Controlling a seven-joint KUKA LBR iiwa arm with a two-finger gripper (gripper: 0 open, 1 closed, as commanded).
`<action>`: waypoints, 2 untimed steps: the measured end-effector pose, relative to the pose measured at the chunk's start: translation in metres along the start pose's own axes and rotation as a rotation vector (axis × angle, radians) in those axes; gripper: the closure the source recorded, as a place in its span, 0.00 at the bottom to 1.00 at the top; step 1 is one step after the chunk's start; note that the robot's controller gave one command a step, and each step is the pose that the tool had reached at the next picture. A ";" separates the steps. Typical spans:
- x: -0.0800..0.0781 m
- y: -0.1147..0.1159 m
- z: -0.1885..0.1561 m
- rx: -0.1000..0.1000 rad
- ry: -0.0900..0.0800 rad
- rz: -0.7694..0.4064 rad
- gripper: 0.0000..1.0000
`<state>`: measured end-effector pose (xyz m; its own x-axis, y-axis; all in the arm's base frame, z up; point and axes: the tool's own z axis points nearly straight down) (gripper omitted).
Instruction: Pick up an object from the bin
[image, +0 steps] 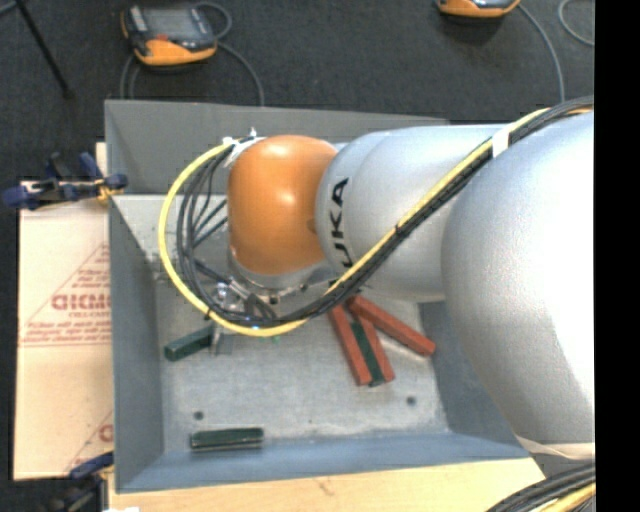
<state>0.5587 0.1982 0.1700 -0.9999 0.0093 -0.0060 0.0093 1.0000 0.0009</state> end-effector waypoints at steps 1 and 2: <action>0.023 0.011 0.001 0.000 0.005 0.002 1.00; -0.008 0.030 0.031 -0.002 0.001 0.041 1.00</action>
Offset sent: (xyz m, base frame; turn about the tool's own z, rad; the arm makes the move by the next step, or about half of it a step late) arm 0.0098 0.0330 -0.0358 0.0460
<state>0.5672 0.2278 0.1394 -0.9987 0.0498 -0.0053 0.0498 0.9988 0.0031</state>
